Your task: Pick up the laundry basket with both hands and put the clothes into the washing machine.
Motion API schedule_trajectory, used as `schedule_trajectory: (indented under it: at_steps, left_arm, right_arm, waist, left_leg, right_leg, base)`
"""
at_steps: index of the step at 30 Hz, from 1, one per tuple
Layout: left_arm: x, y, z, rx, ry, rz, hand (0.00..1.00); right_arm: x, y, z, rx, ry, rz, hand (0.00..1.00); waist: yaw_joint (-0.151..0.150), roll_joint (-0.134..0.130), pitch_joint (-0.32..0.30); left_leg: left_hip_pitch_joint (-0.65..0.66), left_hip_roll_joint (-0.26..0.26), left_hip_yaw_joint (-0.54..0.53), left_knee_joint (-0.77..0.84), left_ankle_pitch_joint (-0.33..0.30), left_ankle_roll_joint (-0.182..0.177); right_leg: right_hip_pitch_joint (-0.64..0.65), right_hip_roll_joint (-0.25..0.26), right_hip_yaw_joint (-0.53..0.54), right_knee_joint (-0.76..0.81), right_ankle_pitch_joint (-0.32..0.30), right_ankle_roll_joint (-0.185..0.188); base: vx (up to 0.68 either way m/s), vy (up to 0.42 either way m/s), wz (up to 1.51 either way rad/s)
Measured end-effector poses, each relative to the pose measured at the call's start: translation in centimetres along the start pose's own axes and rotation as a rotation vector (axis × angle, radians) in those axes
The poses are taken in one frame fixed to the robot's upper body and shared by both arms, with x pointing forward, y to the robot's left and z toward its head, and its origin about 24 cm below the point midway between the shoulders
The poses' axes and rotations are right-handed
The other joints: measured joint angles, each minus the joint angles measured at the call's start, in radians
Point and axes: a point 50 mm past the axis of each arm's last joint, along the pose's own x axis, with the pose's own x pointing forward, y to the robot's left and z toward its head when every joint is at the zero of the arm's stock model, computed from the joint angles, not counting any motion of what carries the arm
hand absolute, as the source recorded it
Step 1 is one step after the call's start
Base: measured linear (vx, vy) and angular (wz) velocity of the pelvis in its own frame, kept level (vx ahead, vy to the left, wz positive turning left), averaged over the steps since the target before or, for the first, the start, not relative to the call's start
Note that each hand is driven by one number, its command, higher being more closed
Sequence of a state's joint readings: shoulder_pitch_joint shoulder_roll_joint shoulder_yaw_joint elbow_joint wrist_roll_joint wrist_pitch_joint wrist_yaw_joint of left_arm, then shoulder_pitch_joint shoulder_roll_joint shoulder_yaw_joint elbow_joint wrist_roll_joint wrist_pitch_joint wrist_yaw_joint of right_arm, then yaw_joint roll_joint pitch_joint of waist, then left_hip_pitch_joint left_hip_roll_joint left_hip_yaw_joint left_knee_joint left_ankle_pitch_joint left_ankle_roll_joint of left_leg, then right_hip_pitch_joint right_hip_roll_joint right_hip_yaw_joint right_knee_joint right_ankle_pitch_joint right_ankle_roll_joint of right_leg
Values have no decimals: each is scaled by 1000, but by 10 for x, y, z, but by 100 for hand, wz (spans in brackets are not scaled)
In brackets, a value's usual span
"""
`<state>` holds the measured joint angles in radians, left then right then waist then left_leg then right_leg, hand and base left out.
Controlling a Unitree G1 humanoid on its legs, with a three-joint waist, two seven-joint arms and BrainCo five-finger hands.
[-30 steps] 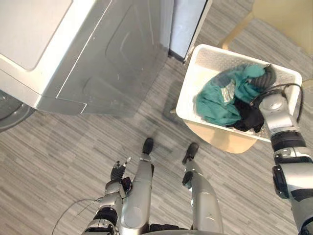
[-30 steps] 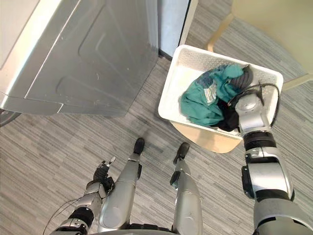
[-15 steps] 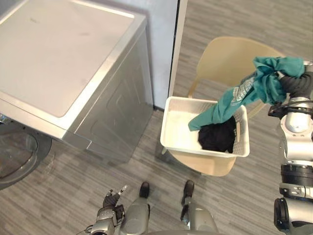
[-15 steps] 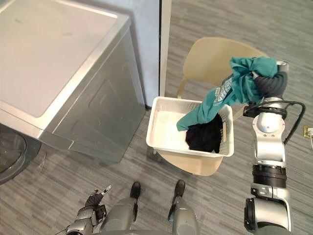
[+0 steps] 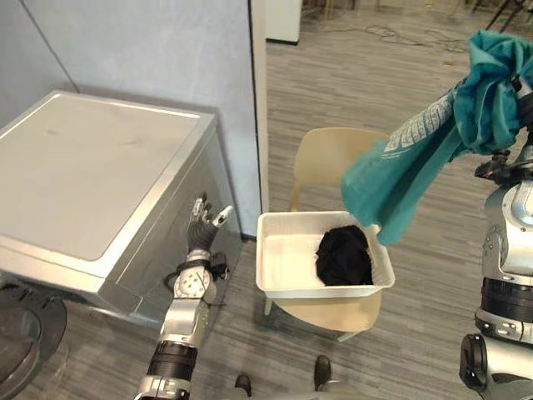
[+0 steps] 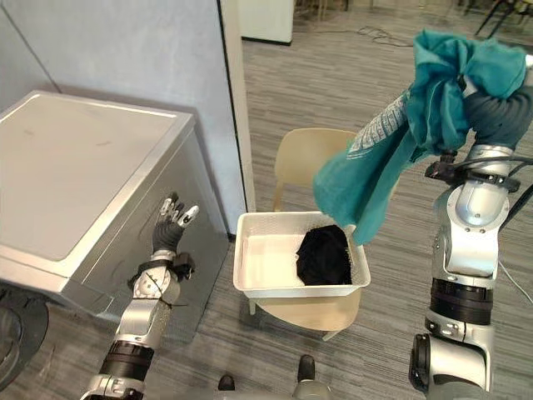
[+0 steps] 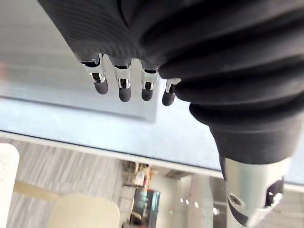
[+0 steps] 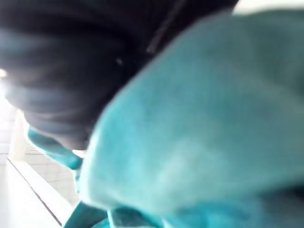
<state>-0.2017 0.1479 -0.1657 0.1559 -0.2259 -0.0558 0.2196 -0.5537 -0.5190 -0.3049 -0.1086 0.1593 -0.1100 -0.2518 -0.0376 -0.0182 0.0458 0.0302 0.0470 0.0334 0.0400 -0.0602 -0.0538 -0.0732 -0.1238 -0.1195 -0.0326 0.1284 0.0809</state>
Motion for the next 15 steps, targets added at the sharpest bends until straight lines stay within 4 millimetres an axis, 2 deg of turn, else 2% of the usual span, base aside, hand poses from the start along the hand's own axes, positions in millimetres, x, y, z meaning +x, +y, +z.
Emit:
schedule_trajectory:
  at_steps: [5, 8, 11, 13, 15]
  left_arm:
    - [25, -40, 19, 63, -50, -184, 0]
    - [37, -67, 32, 119, -89, -288, 0]
    - [46, -87, 36, 181, -88, -370, 0]
    - [50, -104, 35, 229, -75, -430, 0]
    - [50, -112, 39, 239, -86, -458, 0]
  right_arm:
    - [3, 20, 6, 83, -25, 73, 100]
    - [1, 29, 9, 123, -29, 111, 100]
    - [1, 41, 14, 182, -38, 163, 100]
    - [4, 51, 19, 227, -51, 200, 100]
    - [5, 56, 22, 238, -58, 218, 100]
  waist:
    - [-11, 1, -19]
    - [-38, 9, -24]
    - [-60, 12, -26]
    - [-63, 12, -26]
    - [-64, 12, -26]
  left_leg:
    - [16, 10, 31, -5, -2, 0]
    - [19, 13, 34, -5, -1, 0]
    - [28, 14, 42, -8, -1, 0]
    - [40, 13, 51, -14, -1, 0]
    - [48, 12, 52, -18, -1, 0]
  right_leg:
    - [3, 16, 40, -23, 21, -9]
    - [7, 18, 41, -23, 22, -10]
    - [9, 20, 47, -23, 25, -9]
    - [13, 21, 61, -23, 26, -8]
    - [16, 21, 65, -23, 26, -8]
  base:
    - [-47, -17, -24]
    - [-26, -13, -2]
    - [-15, -6, -10]
    - [-20, 4, -13]
    - [-10, 8, -6]
